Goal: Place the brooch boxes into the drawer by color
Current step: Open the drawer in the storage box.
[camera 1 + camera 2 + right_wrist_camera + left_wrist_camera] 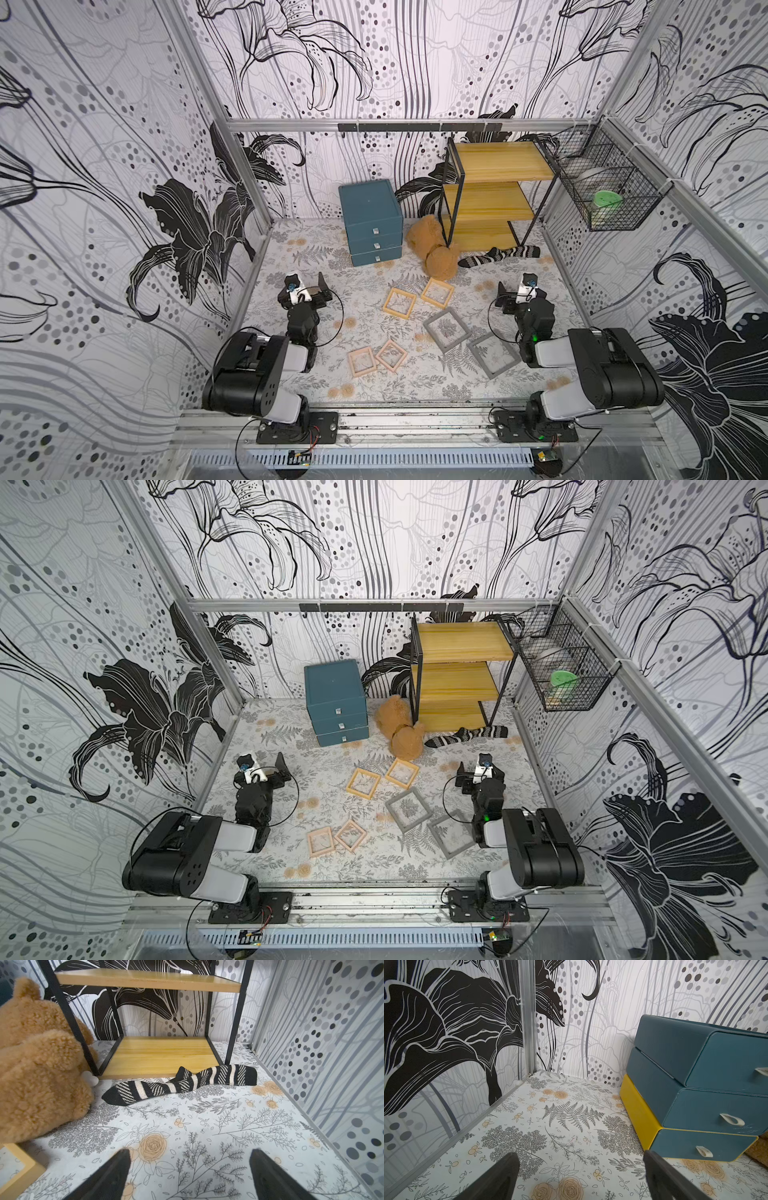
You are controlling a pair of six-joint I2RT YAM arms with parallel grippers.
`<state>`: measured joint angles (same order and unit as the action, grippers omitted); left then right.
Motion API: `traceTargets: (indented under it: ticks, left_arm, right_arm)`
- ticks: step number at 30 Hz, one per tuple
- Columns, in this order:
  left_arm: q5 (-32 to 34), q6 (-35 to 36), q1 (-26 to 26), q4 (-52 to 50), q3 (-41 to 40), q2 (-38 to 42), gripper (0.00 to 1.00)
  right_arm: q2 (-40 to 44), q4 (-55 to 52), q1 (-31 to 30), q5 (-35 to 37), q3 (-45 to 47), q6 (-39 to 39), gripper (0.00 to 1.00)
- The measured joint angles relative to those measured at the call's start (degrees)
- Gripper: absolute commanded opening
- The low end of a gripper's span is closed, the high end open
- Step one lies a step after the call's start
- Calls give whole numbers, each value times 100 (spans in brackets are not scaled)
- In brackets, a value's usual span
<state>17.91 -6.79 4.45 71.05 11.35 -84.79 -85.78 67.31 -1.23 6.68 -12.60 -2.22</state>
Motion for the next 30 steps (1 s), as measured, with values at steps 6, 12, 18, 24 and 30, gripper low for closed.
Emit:
traceTargets:
  ticks: [6,12,18,24,30]
  left_arm:
    - [0,-2,0,-2,0,2,98]
    - [0,0,0,0,0,0,98]
    - [0,0,0,-2,0,2,98]
    - [24,17,63,-796,160,417,98]
    - [186,-39,317,-1788,841,1276,98]
  right_arm:
    - [0,0,0,0,0,0,96]
    - [0,0,0,0,0,-2,96]
    - [0,0,0,0,0,-2,96]
    - [286,-1259,0,44,-597,-24,96]
    - [1062,-2234,-20,-42,-1504,31,96]
